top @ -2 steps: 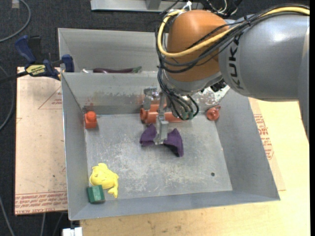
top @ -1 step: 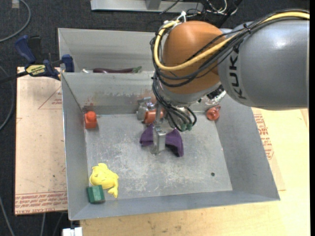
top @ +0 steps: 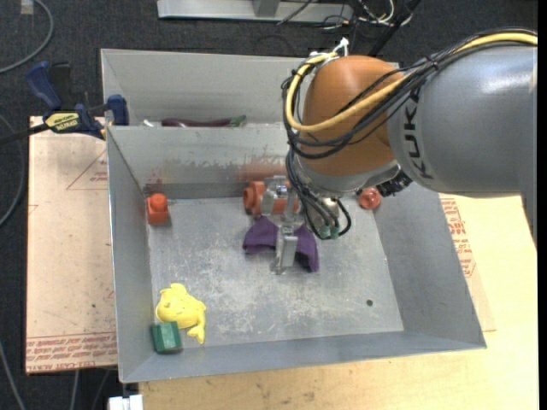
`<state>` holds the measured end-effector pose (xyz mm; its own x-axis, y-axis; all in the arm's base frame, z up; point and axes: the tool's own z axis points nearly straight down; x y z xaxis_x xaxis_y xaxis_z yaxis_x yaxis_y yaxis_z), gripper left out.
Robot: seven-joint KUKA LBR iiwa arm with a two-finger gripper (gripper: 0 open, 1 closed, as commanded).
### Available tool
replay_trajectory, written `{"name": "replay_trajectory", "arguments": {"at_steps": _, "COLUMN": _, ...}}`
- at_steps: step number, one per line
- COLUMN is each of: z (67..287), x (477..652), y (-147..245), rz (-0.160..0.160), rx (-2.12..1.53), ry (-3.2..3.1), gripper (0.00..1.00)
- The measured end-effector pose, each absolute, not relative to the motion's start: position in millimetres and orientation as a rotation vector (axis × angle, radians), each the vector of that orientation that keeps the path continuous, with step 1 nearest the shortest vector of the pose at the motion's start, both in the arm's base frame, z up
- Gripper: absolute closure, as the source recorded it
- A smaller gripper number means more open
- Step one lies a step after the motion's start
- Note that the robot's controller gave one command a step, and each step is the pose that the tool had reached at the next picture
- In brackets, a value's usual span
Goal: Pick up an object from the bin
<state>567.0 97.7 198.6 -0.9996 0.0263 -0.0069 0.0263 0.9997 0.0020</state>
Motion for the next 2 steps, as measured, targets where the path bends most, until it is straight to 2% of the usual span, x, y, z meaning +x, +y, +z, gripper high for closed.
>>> {"name": "replay_trajectory", "arguments": {"at_steps": 1, "z": 180, "x": 567.1, "y": 82, "rz": 0.002, "rx": 0.312, "ry": 3.124, "gripper": 0.00}}
{"name": "replay_trajectory", "arguments": {"at_steps": 2, "z": 147, "x": 585.5, "y": 65, "rz": 0.003, "rx": 0.042, "ry": 3.129, "gripper": 0.00}}
